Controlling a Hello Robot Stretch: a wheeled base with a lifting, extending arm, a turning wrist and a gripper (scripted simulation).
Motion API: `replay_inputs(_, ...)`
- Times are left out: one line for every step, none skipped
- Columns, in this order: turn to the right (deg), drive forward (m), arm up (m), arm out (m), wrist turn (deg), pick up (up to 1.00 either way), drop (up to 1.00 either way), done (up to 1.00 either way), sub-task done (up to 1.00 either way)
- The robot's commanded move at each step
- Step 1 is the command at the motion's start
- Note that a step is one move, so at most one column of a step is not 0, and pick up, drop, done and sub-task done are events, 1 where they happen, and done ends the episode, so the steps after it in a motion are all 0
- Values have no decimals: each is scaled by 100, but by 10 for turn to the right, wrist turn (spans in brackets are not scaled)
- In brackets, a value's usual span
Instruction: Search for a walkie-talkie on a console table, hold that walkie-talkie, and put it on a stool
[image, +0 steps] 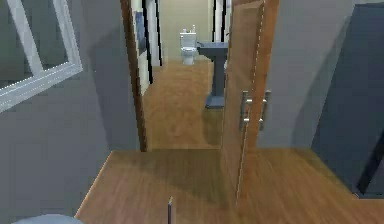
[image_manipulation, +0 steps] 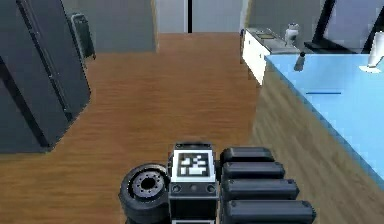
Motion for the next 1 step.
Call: replay_inputs(390,0,0,0,0,0,0,0,0)
